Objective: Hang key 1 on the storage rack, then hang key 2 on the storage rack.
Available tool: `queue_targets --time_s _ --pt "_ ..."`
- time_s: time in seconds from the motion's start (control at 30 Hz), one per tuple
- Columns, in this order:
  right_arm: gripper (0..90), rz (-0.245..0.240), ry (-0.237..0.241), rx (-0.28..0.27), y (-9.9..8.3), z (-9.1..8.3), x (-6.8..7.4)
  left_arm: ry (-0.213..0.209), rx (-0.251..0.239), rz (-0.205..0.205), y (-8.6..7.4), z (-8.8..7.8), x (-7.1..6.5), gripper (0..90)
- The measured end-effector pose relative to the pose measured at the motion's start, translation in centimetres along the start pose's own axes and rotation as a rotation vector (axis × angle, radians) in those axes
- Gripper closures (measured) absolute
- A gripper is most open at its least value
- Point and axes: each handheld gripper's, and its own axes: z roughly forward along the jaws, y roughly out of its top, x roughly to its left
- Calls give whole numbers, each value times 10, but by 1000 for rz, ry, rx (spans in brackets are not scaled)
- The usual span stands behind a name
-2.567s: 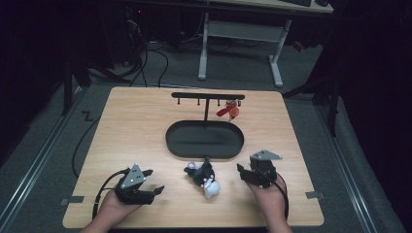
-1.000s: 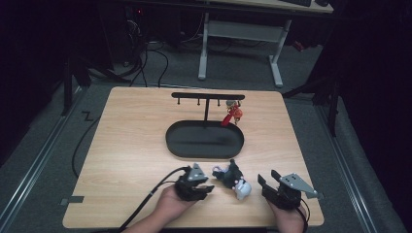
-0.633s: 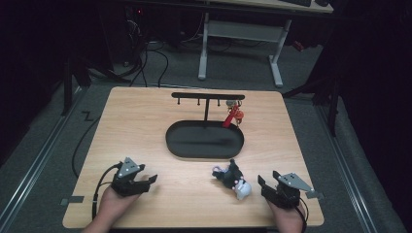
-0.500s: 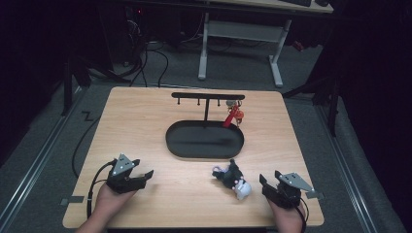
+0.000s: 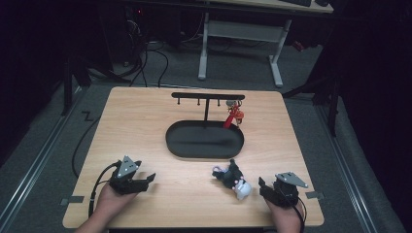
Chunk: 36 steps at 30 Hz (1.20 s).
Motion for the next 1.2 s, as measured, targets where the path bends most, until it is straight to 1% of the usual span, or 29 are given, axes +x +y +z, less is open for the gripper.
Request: queue_targets --time_s 0.03,0.07,0.1,0.2,0.27,0.3,0.4,0.43,0.47,0.5,0.53,0.57,0.6,0.67,0.7,0.73,0.8,0.83,0.87,0.9,0.93,1.0,1.03,1.07,1.13,1.17,1.2 --pt "320 1 -16 10 1 0 1 0 -9 3 1 -1 -1 267" --pt "322 -3 -22 14 2 1 1 -5 -14 2 1 -2 -1 267" --pt "322 5 -18 20 3 1 1 -8 -19 -2 1 -2 -1 267" --pt "321 47 14 75 4 4 3 -12 -17 4 3 -2 -3 260" --pt "319 47 19 99 5 5 7 -15 -20 3 3 -2 -3 260" --pt "314 40 25 113 7 6 9 -15 -20 3 3 -2 -3 260" --pt "294 -8 52 143 13 4 16 -27 -27 3 4 -1 -4 260" --pt "294 -8 52 143 13 4 16 -27 -27 3 4 -1 -4 260" --pt "289 -38 64 181 17 4 19 -33 -27 7 5 0 -5 260" --pt "288 -54 65 199 19 4 21 -33 -24 11 5 1 -6 260" --pt "311 -76 67 214 21 4 22 -37 -19 18 5 2 -6 260" --pt "356 -99 68 221 23 3 23 -37 -19 18 5 2 -6 260" --pt "368 -112 65 223 24 2 22 -43 -7 32 5 4 -8 260" --pt "362 -91 83 259 28 3 17 -47 -5 36 6 3 -10 260" --pt "362 -91 83 259 28 3 17 -47 -5 36 6 3 -10 260" --pt "360 -96 100 302 33 2 13 -49 -6 40 6 3 -11 261" --pt "354 -107 119 335 37 2 12 -38 4 63 6 3 -13 260" --pt "354 -107 119 335 37 2 12 -38 4 63 6 3 -13 260" --pt "327 -115 136 359 41 2 11 -18 23 98 5 5 -15 259" --pt "320 -124 139 364 41 3 10 -18 23 98 5 5 -15 260" --pt "317 -121 139 378 42 4 9 -13 37 121 5 7 -17 259" --pt "300 -114 136 417 41 7 8 -13 35 123 6 6 -18 259" --pt "300 -114 136 417 41 7 8 -13 35 123 6 6 -18 260" --pt "297 -124 132 449 40 9 8 -16 30 122 7 5 -19 260" --pt "298 -145 136 496 38 9 8 -16 26 123 7 3 -21 260" --pt "298 -145 136 496 38 9 8 -16 26 123 7 3 -21 260" --pt "300 -174 121 530 39 8 9 -16 25 126 8 4 -22 260"
